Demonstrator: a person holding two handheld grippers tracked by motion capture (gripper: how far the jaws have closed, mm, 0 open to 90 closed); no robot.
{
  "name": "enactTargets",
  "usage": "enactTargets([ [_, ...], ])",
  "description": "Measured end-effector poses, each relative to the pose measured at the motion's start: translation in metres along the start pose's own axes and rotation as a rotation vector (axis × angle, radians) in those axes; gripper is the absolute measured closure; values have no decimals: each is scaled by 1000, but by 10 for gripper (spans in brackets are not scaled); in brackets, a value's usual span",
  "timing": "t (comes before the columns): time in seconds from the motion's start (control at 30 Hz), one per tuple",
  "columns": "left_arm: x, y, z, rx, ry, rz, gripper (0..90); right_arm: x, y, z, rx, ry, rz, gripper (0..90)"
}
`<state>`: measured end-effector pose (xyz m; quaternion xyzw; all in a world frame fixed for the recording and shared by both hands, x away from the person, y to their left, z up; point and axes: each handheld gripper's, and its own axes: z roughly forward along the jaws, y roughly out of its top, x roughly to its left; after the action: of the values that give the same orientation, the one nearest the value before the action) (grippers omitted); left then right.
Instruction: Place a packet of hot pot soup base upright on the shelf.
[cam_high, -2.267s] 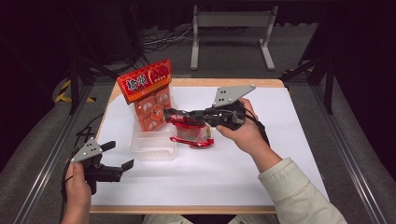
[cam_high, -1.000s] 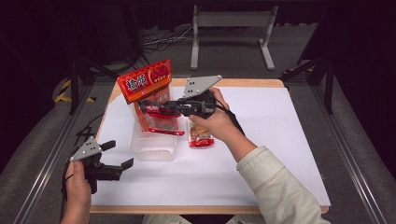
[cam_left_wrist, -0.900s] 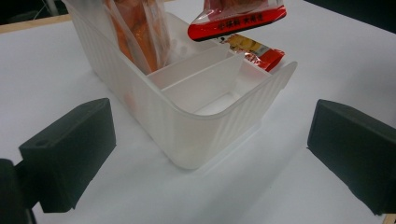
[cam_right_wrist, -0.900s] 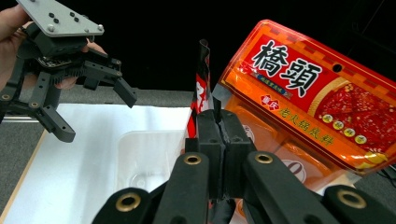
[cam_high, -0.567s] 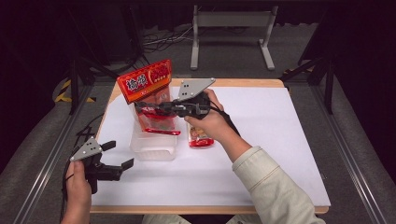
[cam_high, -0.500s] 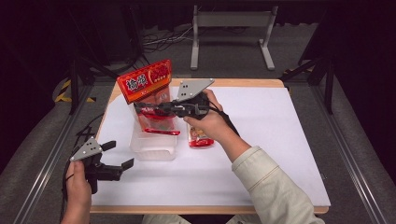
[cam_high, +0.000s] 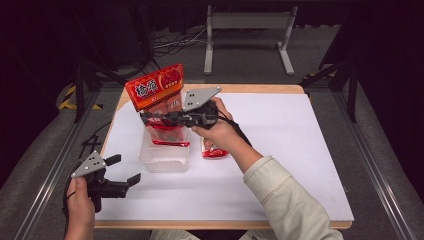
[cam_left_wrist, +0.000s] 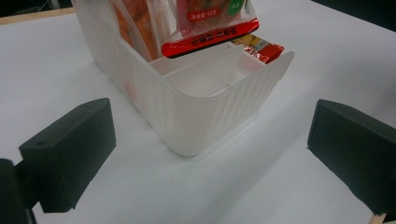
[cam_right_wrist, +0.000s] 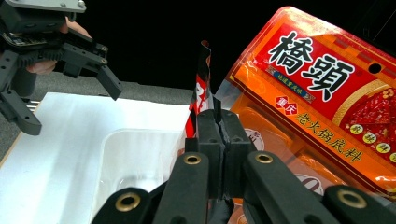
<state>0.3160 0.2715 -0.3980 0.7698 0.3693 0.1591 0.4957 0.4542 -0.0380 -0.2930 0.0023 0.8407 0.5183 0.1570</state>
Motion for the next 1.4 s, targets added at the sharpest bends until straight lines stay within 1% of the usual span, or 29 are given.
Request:
enactTargets([
  [0.07, 1, -1, -1, -1, 3, 6, 18, -1, -1, 2, -3, 4, 6, 896],
  [0.17, 0, -1, -1, -2, 3, 4, 18, -3, -4, 4, -6, 10, 12, 895],
  [0.43, 0, -1, 0, 0, 1, 3, 19, -3, -8, 9, 3, 12, 16, 894],
  [0.57, 1, -1, 0, -3, 0, 3, 18, -2, -9, 13, 6, 16, 18, 894],
  [0.63, 1, -1, 0, -3, 0, -3, 18, 0, -9, 15, 9, 15, 16, 893],
  [0.73, 1, -1, 1, -1, 1, 3, 19, 0, -10, 16, -1, 17, 24, 892],
  [0.93, 1, -1, 3, 4, -4, 3, 19, 1, -12, 18, -7, 18, 32, 892],
  [1.0, 1, -1, 3, 5, -4, 2, 18, 2, -13, 19, -4, 24, 31, 891],
  [1.1, 1, -1, 3, 7, -7, 2, 19, 4, -15, 24, 15, 30, 27, 890],
  [1.4, 1, -1, 3, 7, -8, 0, 19, 7, -27, 33, 11, 44, 67, 890],
])
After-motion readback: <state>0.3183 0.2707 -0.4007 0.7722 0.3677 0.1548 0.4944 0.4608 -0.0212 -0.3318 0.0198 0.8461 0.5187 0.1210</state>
